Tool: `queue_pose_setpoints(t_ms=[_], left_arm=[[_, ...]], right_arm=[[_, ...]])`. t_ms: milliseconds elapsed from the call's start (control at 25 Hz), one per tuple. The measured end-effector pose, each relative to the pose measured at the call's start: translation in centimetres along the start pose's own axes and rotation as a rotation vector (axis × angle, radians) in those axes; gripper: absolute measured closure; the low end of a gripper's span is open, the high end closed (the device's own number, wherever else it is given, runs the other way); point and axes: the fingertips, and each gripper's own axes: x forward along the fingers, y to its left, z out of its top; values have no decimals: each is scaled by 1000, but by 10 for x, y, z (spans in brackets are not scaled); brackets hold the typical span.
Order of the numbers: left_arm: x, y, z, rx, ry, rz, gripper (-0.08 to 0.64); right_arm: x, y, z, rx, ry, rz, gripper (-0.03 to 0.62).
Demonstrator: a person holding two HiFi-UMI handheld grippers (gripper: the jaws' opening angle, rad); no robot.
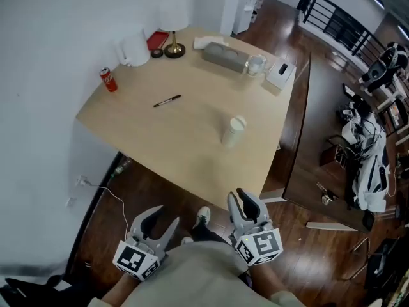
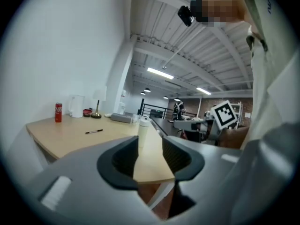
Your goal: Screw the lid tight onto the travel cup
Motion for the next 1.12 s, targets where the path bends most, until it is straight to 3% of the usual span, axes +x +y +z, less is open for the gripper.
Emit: queue_pose_setpoints(t_ms=[280, 560, 840, 1120], left_arm=[[89, 6, 41, 104, 20, -111, 400], [139, 12, 43, 138, 86, -197, 348], [193, 44, 24, 152, 166, -373, 331], [250, 65, -5, 238, 272, -616, 291]], right_arm=[[33, -53, 18, 27, -45, -50, 517], [44, -72, 30, 28, -53, -86, 495], [48, -94, 31, 44, -43, -268, 459], [63, -84, 46, 101, -49, -477, 457]])
